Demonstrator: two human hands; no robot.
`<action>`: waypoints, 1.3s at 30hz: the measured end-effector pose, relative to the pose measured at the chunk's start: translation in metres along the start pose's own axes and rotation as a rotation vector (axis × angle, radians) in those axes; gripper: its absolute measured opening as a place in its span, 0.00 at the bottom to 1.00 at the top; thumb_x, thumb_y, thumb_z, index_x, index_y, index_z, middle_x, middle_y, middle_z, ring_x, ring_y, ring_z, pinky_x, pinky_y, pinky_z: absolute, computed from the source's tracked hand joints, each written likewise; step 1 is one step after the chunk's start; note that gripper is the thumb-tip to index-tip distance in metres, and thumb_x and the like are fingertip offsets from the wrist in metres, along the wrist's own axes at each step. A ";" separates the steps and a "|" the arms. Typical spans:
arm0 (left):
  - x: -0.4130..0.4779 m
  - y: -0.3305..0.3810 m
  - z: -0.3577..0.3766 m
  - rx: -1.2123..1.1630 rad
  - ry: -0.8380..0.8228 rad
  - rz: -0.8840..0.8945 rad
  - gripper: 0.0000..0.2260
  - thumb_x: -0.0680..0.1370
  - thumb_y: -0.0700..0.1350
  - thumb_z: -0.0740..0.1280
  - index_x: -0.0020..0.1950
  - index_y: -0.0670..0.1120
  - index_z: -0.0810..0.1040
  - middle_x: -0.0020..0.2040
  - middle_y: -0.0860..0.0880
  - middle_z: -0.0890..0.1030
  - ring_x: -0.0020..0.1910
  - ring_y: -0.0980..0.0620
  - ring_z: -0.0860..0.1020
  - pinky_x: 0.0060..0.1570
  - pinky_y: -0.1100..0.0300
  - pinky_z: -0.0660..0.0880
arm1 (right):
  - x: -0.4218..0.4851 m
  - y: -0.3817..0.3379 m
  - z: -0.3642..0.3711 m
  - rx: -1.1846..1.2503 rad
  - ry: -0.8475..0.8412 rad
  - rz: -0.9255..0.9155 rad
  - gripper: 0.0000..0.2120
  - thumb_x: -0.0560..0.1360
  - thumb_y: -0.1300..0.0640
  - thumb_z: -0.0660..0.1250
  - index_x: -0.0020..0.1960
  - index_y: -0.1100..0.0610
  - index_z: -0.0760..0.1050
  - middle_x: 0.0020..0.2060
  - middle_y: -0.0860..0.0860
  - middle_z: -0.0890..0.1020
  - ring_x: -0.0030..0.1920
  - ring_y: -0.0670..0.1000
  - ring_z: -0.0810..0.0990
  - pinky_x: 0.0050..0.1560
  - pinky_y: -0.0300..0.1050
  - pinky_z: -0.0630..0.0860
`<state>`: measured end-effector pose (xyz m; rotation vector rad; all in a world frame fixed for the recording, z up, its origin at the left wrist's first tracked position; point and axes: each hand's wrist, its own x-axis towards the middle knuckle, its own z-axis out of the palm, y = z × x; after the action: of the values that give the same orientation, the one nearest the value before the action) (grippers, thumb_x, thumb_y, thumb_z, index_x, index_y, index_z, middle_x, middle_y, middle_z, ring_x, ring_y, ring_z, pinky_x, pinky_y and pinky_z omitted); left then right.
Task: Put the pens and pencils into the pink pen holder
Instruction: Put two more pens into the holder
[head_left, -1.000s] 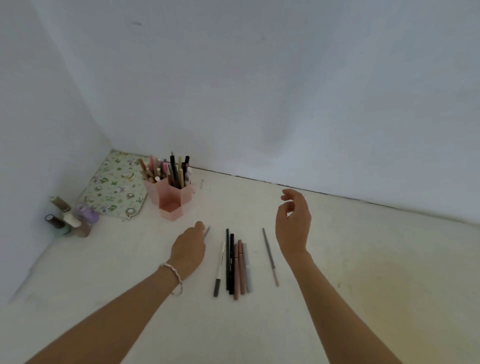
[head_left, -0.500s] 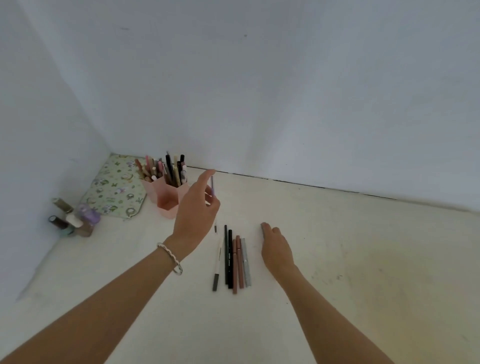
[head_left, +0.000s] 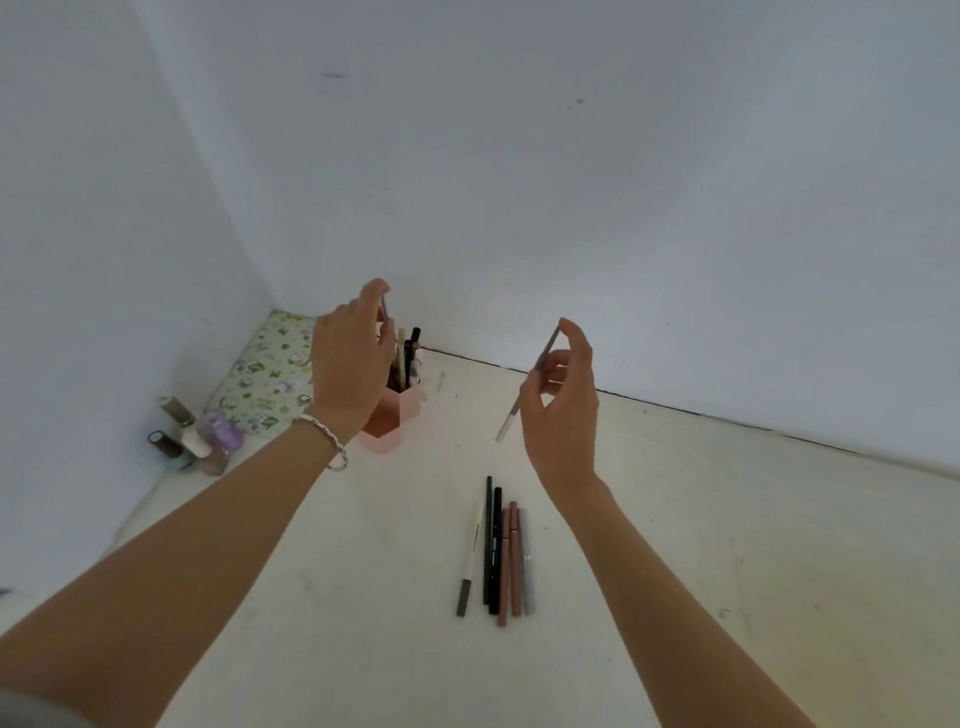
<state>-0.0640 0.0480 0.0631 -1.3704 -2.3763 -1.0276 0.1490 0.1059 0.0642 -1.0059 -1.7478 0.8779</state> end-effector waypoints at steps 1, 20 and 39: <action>0.001 -0.004 0.004 0.080 -0.011 0.024 0.12 0.79 0.42 0.64 0.62 0.47 0.73 0.42 0.49 0.81 0.45 0.46 0.79 0.53 0.51 0.74 | 0.001 -0.003 0.004 0.009 0.009 -0.012 0.27 0.77 0.65 0.62 0.71 0.46 0.62 0.44 0.48 0.76 0.42 0.45 0.77 0.46 0.34 0.77; -0.009 -0.018 -0.050 -0.076 0.059 0.078 0.12 0.78 0.38 0.63 0.60 0.43 0.78 0.54 0.47 0.82 0.55 0.47 0.76 0.58 0.56 0.69 | 0.009 -0.004 0.121 -0.080 -0.249 -0.062 0.18 0.80 0.63 0.60 0.67 0.49 0.63 0.50 0.53 0.79 0.48 0.53 0.79 0.51 0.51 0.78; -0.162 0.060 0.065 0.028 -0.920 -0.365 0.13 0.77 0.44 0.66 0.60 0.44 0.70 0.55 0.45 0.79 0.53 0.44 0.79 0.49 0.54 0.75 | -0.007 0.042 -0.014 -0.233 0.115 0.034 0.18 0.75 0.69 0.57 0.57 0.53 0.75 0.49 0.45 0.78 0.46 0.34 0.75 0.44 0.26 0.69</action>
<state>0.0836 0.0009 -0.0367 -1.6808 -3.3672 -0.4373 0.1751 0.1186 0.0295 -1.2165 -1.7664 0.6336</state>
